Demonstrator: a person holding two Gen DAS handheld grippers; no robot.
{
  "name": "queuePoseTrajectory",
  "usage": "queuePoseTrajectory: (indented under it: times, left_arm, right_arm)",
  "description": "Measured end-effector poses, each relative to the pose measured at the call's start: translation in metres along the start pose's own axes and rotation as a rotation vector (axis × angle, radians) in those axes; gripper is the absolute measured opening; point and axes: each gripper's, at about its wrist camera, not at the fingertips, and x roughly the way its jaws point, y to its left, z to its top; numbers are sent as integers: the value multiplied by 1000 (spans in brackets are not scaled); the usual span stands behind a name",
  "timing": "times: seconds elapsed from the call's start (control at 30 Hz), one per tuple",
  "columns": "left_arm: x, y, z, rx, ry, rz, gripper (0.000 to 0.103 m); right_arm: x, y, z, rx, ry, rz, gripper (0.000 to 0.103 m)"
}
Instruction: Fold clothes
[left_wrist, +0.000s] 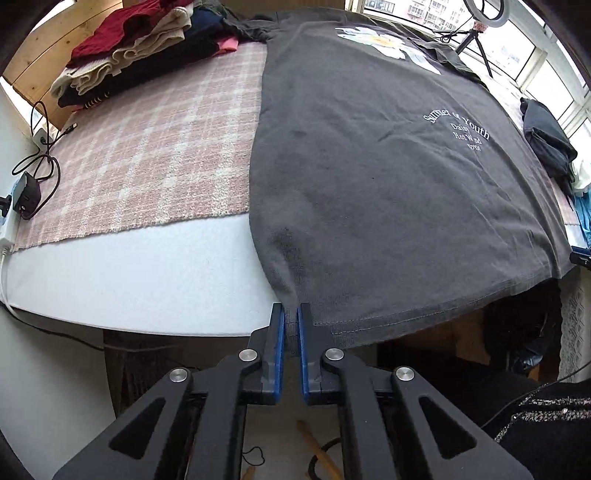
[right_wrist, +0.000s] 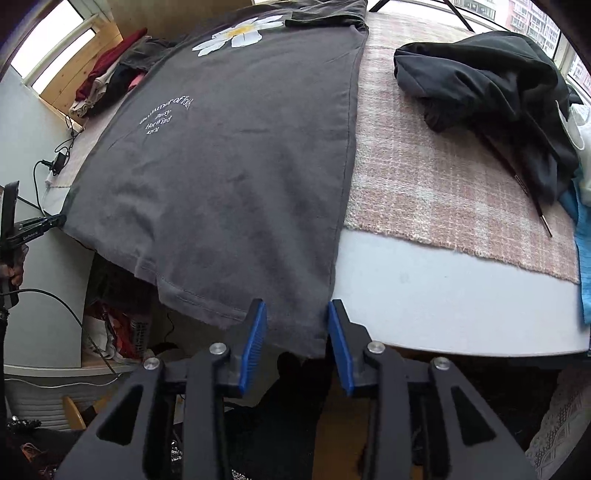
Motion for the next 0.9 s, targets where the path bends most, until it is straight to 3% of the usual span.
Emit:
queuePoseTrajectory:
  times: [0.07,0.1,0.2,0.33,0.5,0.57,0.6,0.7,0.8,0.9]
  left_arm:
    - [-4,0,0,0,-6,5,6]
    - [-7,0,0,-2,-11,6,6]
    - [4,1,2,-24,17,8,7]
    - [6,-11,7,31,21,87,13]
    - [-25,-33,6,54,-20,153,10]
    - [-42,-67,9,119,-82,108,11]
    - [-50,-87,11,170,-110,65,16]
    - [-63,-161,19,307,-187,-74,30]
    - [-59,-247,23,431,-233,-204,31]
    - [-50,-334,20,554,-255,-318,31]
  right_arm:
    - [1,4,0,-42,11,-65,11]
    - [1,3,-1,-47,15,-75,5]
    - [1,-2,-1,-29,21,-45,5]
    - [1,1,3,-58,57,-53,6]
    - [-34,-18,9,46,14,69,15]
    - [-55,-33,14,107,-40,105,26]
    - [-65,-41,19,129,-68,107,29]
    - [-87,-54,50,125,-136,87,29]
    - [-106,-64,88,86,-200,69,30]
    - [-116,-74,133,36,-249,39,41]
